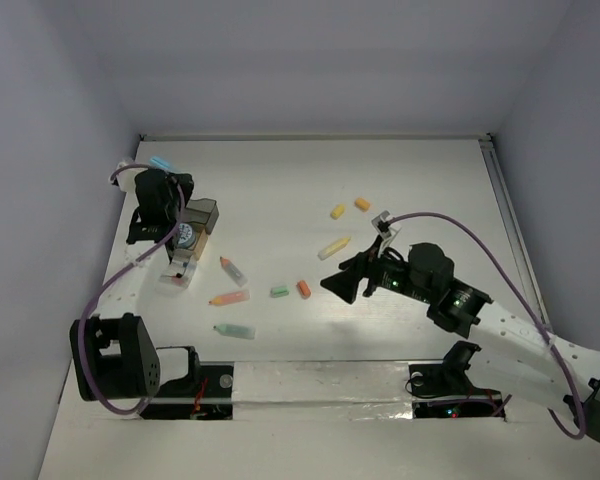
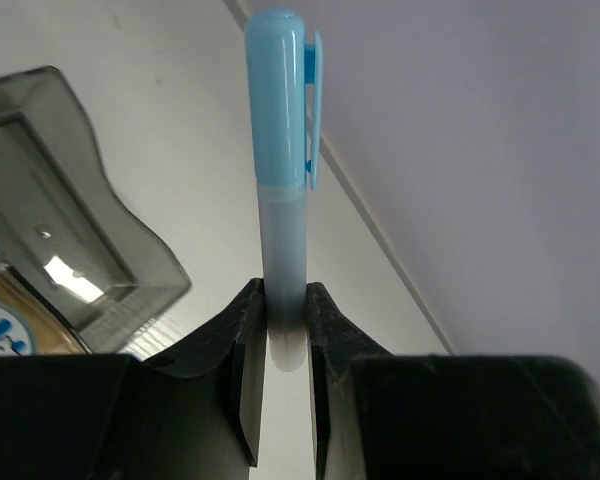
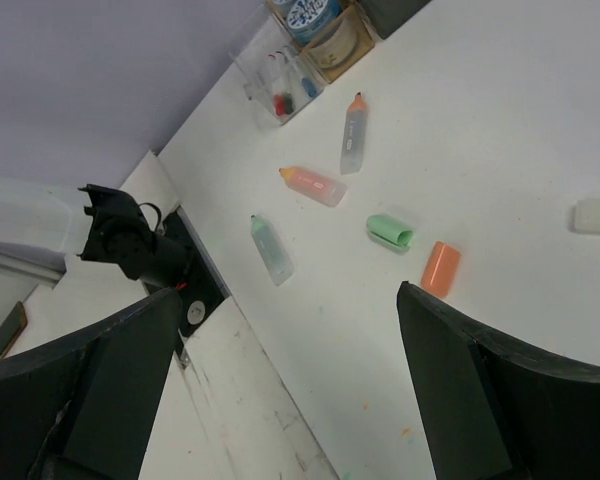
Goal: Sort the stationery into containers
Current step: Place the pen in the storage box.
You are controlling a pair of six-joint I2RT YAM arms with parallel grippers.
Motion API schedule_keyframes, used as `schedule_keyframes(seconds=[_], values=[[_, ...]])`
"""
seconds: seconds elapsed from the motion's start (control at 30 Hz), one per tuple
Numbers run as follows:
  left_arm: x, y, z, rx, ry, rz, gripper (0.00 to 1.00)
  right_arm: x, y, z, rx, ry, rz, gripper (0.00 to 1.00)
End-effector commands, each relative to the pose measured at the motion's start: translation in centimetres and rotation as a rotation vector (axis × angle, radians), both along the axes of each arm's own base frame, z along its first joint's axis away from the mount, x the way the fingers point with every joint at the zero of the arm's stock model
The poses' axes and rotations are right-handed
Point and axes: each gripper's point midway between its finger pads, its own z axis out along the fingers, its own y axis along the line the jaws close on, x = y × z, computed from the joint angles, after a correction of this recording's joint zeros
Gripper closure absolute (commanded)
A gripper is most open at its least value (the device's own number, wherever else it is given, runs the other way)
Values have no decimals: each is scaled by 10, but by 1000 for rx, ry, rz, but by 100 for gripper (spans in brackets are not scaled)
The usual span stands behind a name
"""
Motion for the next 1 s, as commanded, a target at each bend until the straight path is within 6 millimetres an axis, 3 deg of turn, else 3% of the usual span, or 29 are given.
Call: schedule_keyframes(seconds=[0.0, 0.13, 0.3, 0.6, 0.73, 0.97], values=[[11, 20, 1, -1, 23, 73, 100, -1, -8, 6, 2, -44, -9, 6], [16, 26, -42, -4, 134, 94, 100, -7, -10, 13, 19, -57, 6, 6], [18, 27, -68, -30, 201, 113, 100, -11, -12, 12, 19, -56, 16, 6], [15, 35, -96, -48, 281, 177, 98, -20, -12, 12, 42, -43, 52, 6], [11, 39, -109, -67, 309, 199, 92, -21, -14, 17, 46, -58, 49, 6], [12, 42, -108, -53, 310, 213, 78, -21, -16, 16, 44, -59, 40, 6]])
